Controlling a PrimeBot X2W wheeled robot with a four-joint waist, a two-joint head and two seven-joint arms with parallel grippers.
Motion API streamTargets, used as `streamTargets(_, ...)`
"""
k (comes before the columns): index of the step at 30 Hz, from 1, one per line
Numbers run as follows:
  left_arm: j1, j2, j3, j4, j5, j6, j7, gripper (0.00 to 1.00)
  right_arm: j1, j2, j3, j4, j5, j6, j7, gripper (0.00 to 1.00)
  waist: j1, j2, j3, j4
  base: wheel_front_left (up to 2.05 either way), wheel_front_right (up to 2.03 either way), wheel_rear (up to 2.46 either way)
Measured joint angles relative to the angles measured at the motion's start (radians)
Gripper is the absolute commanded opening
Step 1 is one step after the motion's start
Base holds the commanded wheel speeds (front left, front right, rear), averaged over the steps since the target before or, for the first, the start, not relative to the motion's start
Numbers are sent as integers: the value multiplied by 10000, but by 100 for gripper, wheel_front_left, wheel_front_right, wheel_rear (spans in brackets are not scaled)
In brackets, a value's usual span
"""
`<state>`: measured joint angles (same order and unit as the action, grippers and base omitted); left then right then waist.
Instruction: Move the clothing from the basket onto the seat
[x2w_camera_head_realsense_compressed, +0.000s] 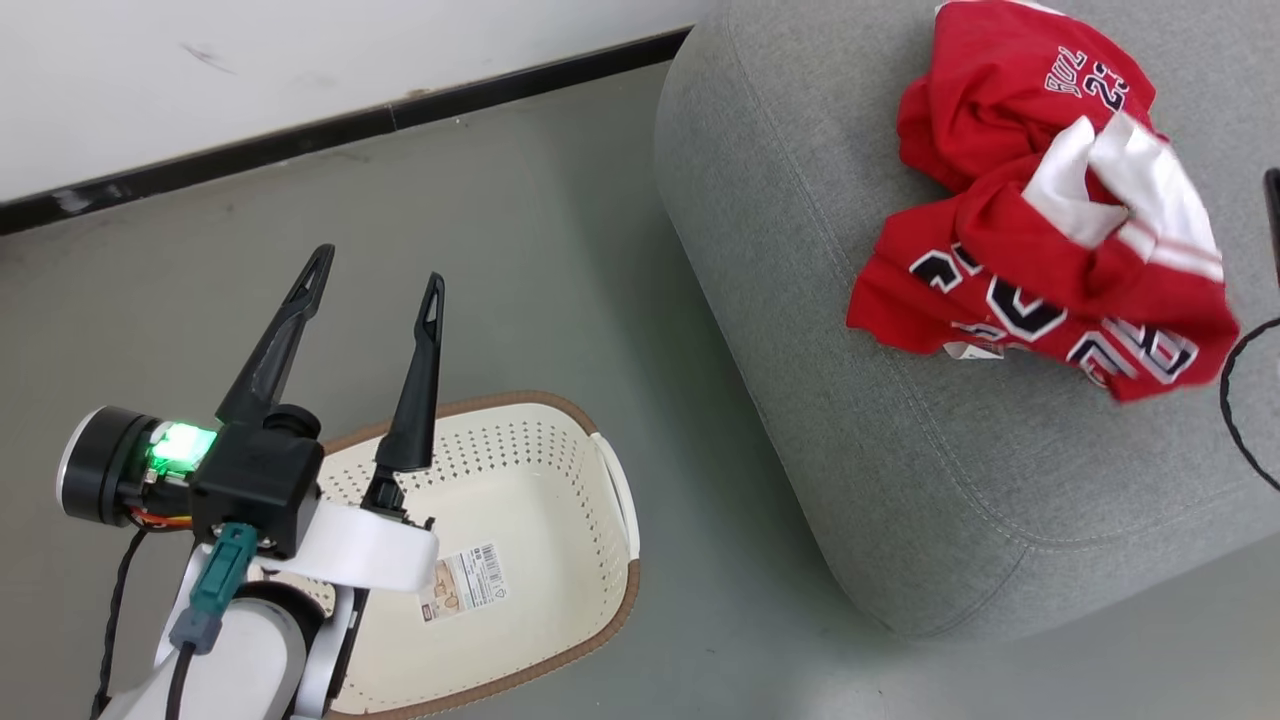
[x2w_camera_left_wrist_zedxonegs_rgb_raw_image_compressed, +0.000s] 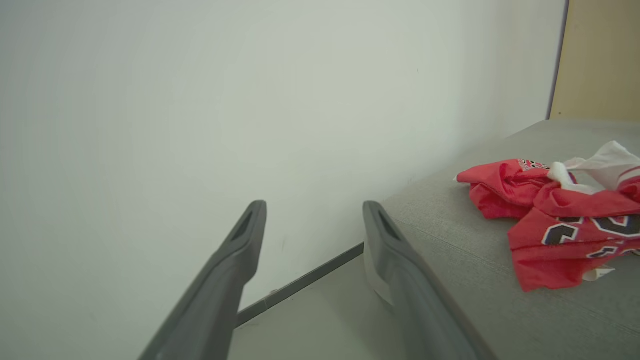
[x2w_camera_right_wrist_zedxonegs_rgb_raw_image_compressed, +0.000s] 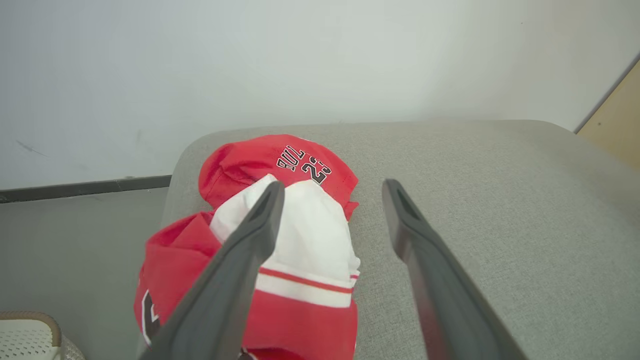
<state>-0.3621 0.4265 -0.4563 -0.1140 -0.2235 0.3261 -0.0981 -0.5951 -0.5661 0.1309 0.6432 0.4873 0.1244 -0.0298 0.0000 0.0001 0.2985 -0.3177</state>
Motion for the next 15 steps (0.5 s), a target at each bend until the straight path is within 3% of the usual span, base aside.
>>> streamTargets(15, 622, -169, 368, 259, -301, 349, -445, 100, 22, 240, 366, -1599, 165, 0, -439, 100, 0, -1, -526, 436, 0, 0, 0)
